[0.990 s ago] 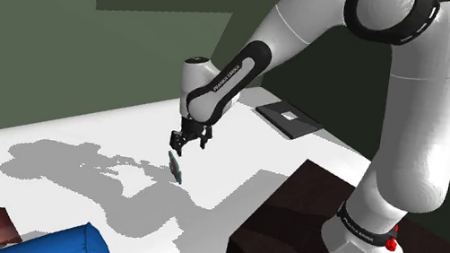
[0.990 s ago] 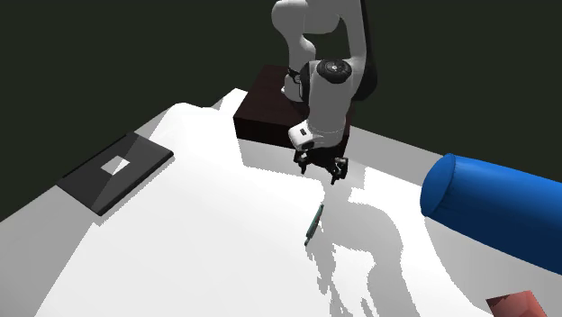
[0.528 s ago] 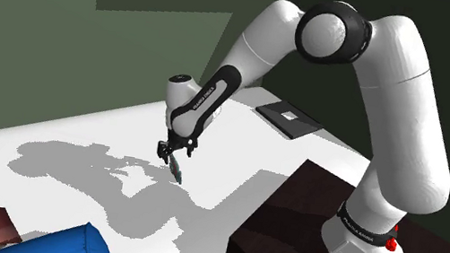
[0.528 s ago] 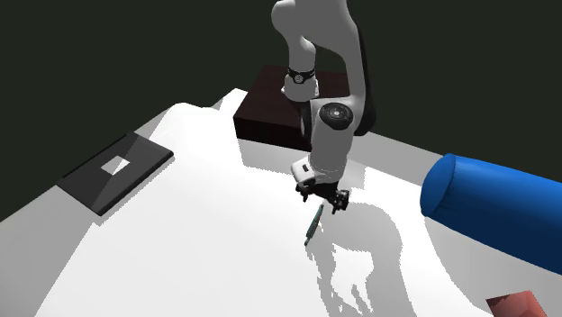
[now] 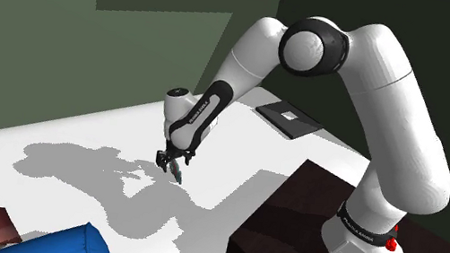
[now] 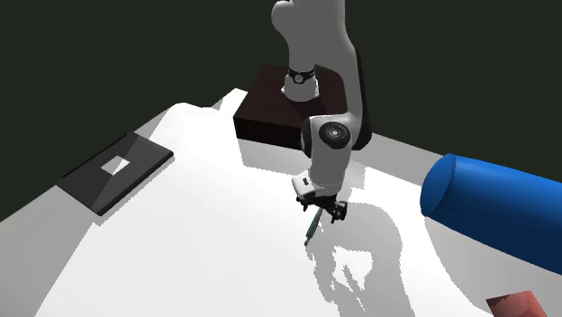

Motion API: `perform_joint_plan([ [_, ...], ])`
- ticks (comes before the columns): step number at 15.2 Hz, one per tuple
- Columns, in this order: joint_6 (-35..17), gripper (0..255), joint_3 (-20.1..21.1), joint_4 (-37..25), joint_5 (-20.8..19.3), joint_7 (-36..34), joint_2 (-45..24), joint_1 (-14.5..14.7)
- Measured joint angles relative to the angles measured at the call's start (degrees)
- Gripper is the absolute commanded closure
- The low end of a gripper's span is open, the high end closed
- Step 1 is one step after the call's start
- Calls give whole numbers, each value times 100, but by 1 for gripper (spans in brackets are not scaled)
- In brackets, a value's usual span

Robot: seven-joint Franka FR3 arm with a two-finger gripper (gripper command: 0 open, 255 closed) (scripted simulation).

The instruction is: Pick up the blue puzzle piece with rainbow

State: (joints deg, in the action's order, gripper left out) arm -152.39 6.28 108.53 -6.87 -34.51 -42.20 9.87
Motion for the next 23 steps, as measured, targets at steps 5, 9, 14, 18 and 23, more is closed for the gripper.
perform_joint_plan([
  [5, -33, 255, -7, 3, -4, 4, -26, -5],
  [9, -35, 255, -7, 3, -4, 4, -27, -5],
  [14, 51, 255, 14, 61, 11, -1, 116, -7],
  [18, 221, 255, 54, 156, 44, 32, 381, -51],
  [23, 458, 255, 102, 233, 88, 54, 696, -84],
])
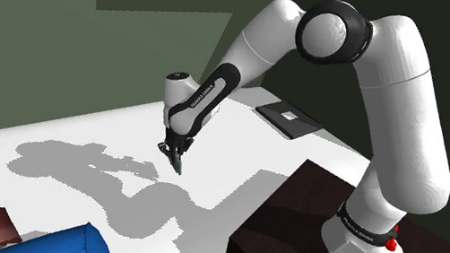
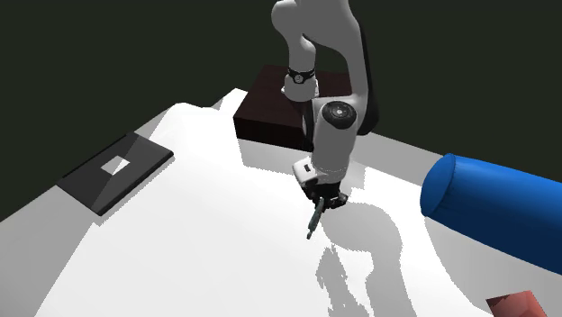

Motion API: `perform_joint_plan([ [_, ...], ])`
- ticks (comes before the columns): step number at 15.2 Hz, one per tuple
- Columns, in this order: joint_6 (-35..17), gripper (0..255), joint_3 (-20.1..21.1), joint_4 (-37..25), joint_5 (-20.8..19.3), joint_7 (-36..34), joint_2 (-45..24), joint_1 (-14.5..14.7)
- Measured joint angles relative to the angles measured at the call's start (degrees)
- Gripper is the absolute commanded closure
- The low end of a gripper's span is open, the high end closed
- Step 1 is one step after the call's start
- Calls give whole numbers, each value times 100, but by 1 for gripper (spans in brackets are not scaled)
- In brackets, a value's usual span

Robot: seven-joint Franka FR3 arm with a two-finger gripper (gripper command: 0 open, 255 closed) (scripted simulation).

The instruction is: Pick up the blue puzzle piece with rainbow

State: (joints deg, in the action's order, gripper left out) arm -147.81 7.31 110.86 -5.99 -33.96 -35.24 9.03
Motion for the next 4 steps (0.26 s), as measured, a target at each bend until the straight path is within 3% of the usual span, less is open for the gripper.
perform_joint_plan([
  [4, 200, 255, 36, 26, 37, 19, 226, -23],
])
